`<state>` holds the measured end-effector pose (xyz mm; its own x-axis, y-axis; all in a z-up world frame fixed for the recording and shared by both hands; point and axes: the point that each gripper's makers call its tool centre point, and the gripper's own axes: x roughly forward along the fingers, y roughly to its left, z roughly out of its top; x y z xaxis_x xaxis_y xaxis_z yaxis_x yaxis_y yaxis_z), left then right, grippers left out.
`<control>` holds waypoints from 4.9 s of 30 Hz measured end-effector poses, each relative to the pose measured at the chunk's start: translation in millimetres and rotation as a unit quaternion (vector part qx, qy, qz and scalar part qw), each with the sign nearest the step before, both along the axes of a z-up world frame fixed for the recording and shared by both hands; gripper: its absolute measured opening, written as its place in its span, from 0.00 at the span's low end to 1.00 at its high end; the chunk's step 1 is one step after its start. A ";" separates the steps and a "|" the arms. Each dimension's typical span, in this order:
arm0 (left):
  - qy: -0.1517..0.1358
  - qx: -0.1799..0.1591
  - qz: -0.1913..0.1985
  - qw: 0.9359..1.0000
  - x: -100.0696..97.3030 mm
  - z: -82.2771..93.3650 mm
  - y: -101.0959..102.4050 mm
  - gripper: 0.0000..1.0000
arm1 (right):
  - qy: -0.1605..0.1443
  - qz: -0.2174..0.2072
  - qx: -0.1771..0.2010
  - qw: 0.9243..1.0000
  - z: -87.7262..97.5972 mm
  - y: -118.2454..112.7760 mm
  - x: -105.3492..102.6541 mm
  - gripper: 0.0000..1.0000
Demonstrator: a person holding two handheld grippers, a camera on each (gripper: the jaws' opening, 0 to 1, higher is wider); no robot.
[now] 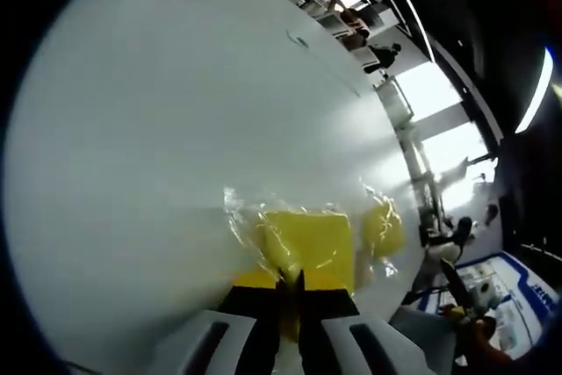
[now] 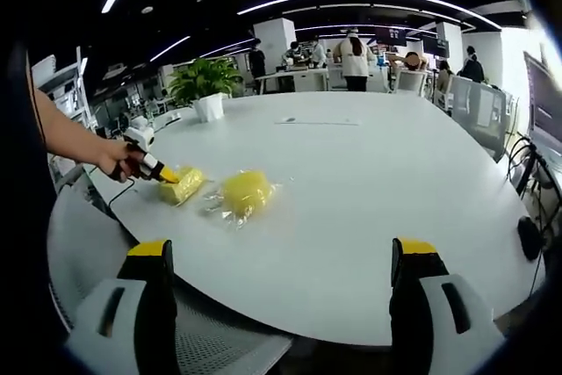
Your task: Compare the silicone blocks by pressing each to a similar depth, holding the contact briefly, and releasing to observe deformation and rebound differences across the visible hardness samples.
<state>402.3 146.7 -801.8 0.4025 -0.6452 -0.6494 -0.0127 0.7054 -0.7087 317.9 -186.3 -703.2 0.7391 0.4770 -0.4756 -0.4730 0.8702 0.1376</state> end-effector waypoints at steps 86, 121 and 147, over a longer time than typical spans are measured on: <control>-0.513 -0.055 -0.058 0.854 28.6 301.6 -41.1 0.03 | -0.101 0.122 0.063 0.985 129.4 77.8 65.3 0.96; -0.528 -0.105 -0.100 0.837 -8.4 313.0 -84.1 0.03 | -0.121 0.243 0.134 0.953 201.9 179.7 77.1 0.71; -0.502 -0.120 -0.130 0.847 -34.3 294.0 -104.0 0.04 | -0.035 0.303 0.188 0.934 186.8 212.6 52.7 0.32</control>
<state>368.0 42.7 -507.8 0.4984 -0.8613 0.0990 0.8144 0.4260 -0.3940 370.5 26.3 -516.5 0.3026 0.9412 -0.1501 -0.8822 0.3362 0.3297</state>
